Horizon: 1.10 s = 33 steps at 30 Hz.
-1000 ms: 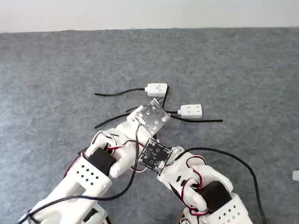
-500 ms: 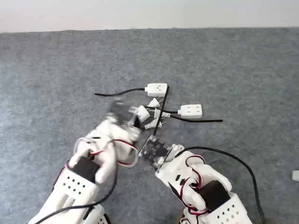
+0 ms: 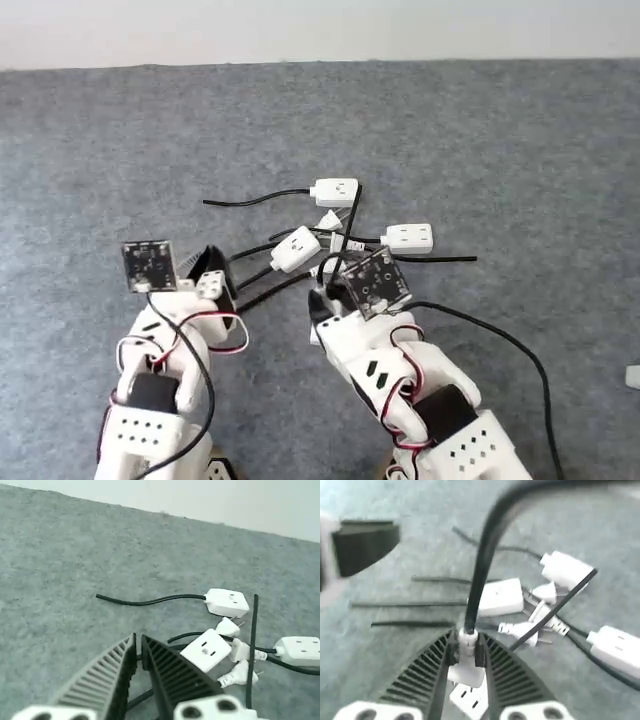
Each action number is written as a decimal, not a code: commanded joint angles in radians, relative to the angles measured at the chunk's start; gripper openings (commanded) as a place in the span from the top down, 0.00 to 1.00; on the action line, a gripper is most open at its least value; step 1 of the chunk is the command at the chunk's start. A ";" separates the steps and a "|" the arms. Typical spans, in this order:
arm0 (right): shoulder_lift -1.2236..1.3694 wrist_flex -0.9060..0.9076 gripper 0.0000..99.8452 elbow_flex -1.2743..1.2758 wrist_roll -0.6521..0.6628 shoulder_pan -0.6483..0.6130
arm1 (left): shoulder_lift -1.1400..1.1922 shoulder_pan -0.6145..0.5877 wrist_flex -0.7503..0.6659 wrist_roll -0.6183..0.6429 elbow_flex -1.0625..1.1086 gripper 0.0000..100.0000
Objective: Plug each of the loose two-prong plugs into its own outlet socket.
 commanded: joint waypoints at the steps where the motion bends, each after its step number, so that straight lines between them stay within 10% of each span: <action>1: 0.001 -0.097 0.99 0.008 -0.015 0.042 | -0.095 -0.002 0.101 0.017 -0.008 0.99; 33: 0.496 -0.200 0.99 -0.196 -0.164 0.119 | -0.141 -0.011 0.008 0.060 0.054 0.99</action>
